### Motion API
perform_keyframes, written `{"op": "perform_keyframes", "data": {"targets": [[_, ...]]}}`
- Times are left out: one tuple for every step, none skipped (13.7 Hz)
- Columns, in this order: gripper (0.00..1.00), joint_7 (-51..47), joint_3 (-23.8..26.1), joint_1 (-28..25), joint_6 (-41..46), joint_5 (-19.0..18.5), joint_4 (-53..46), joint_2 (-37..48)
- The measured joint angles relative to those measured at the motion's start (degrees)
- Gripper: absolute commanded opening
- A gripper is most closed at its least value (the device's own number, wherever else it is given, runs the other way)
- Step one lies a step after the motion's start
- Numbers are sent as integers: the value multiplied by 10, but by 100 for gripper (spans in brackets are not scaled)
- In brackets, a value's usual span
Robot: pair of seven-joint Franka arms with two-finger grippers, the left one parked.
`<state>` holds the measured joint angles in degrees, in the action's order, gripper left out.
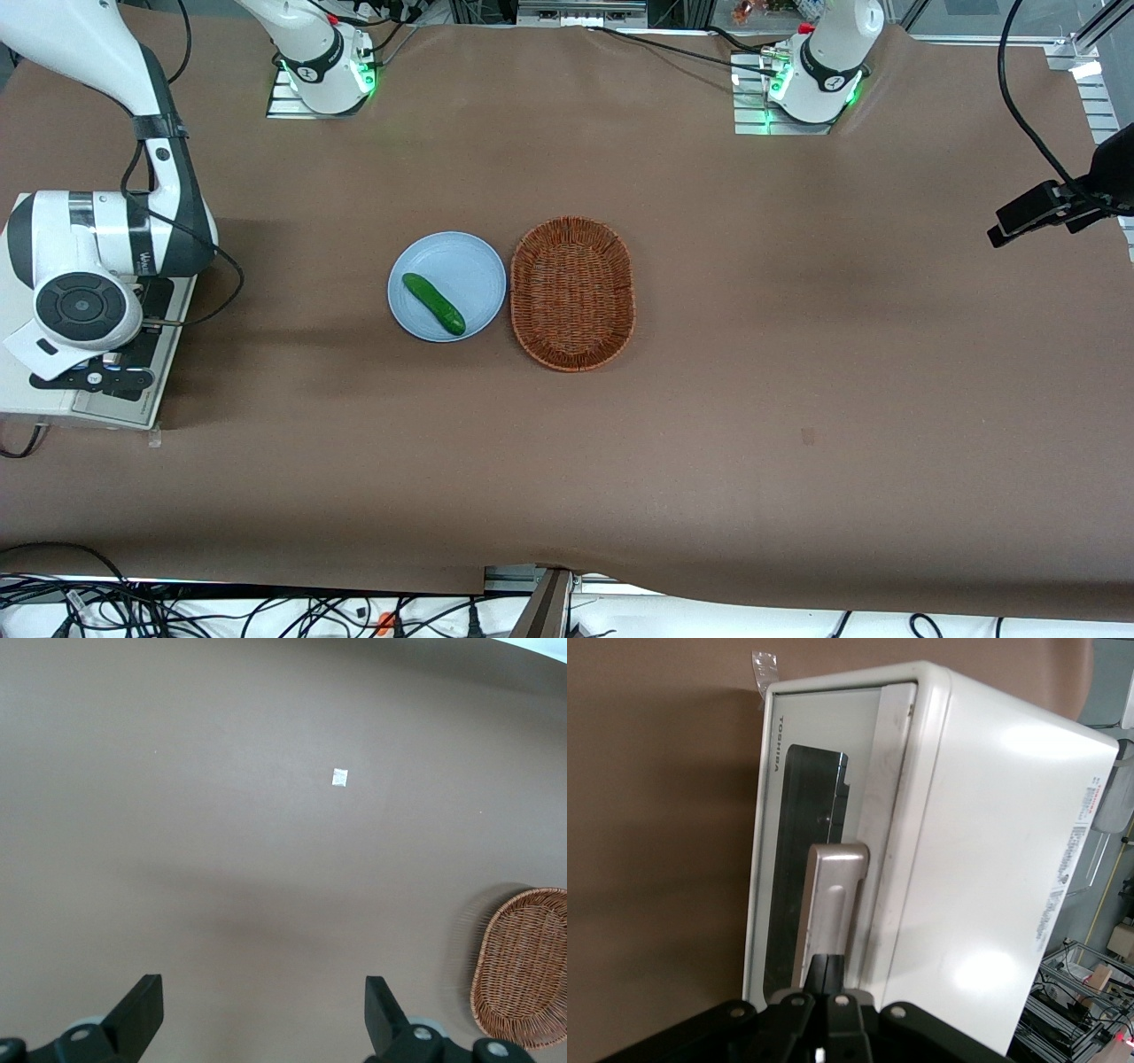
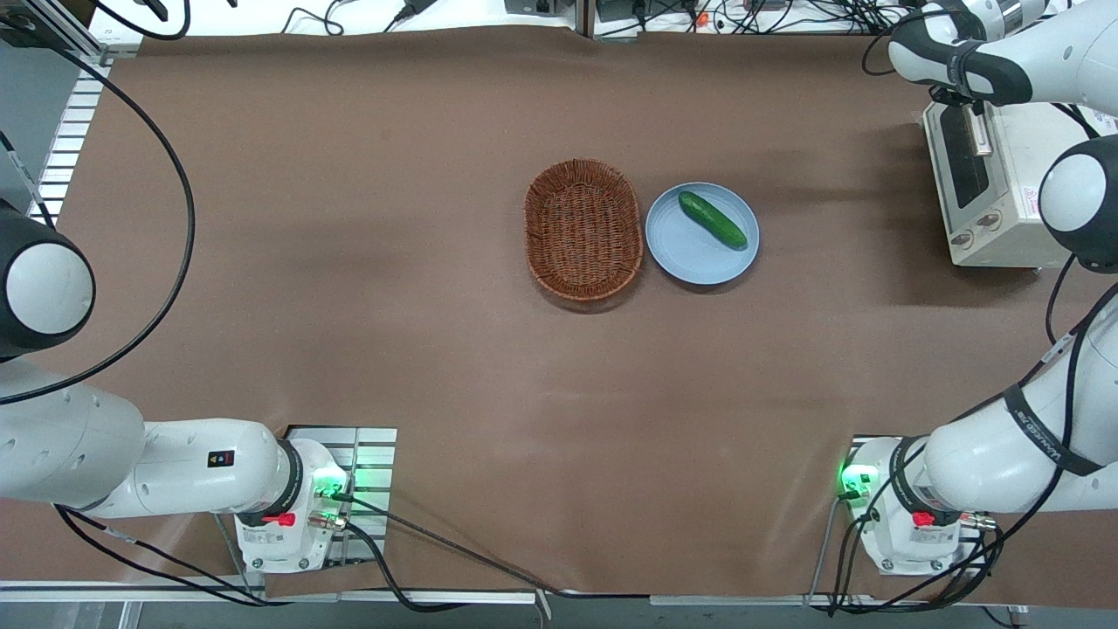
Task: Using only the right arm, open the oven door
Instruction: 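Lower the right gripper onto the door handle and hook it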
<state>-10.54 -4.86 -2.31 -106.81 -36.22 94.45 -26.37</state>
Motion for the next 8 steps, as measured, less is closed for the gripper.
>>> {"op": "perform_keyframes", "data": {"targets": [[0, -3, -2, 1, -4, 0, 0, -3], [0, -7, -3, 1, -6, 0, 0, -6], [0, -9, -3, 1, -7, 0, -1, -8], [0, -10, -3, 1, -6, 0, -1, -8], [0, -10, -3, 1, -6, 0, -1, -8], [0, -10, -3, 1, -6, 0, -1, -8], [0, -10, -3, 1, -6, 0, -1, -8], [0, -10, -3, 1, -6, 0, -1, -8]]}}
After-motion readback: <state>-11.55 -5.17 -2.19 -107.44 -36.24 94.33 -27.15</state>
